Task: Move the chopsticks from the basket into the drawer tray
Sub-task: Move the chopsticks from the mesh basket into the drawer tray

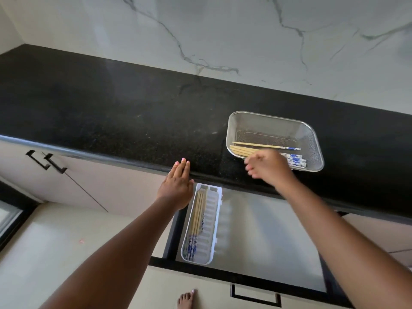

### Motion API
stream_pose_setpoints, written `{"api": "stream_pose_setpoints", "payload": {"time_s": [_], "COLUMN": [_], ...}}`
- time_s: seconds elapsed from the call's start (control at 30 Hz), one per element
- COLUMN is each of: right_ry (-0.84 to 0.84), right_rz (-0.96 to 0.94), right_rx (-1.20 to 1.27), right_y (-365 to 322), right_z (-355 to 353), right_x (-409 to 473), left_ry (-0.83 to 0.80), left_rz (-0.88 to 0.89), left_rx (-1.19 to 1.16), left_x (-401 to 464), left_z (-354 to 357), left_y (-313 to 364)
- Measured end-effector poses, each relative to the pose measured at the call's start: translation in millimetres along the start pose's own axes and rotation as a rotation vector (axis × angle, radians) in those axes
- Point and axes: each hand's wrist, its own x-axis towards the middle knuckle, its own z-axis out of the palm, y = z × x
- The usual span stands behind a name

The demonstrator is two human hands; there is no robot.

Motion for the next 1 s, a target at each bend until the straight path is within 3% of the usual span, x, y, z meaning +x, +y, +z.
{"api": "stream_pose_setpoints", "payload": {"time_s": [0.13,0.3,0.43,0.57,1.0], "right_ry": [0.187,-0.208,-0.417,-0.495,-0.377], "right_rz": [-0.122,0.001,0.084,0.072,-0.07], "right_rx": [-0.392,-0.745,-0.718,-0.779,-0.848], "right_y": [1.3,28.4,32.5,26.1,25.0], "right_z": [-49.2,-58.7,-66.6,-70.9,-63.7], "right_x": [47.8,99.7,121.9,129.0,124.6], "left_ry": [0.011,0.032,0.032,0.054,0.087], "left_rz": [-0.014,-0.009,0.008,0.007,0.018], "left_rx": [0.009,0.021,0.043,0.051,0.11], "left_x": [-0.4,-0.5,-0.8,-2.5,-1.3], "left_z": [0.2,0.5,-1.0,1.6,9.8], "left_y": [2.5,0.0,-1.9,-0.6,-1.4]}}
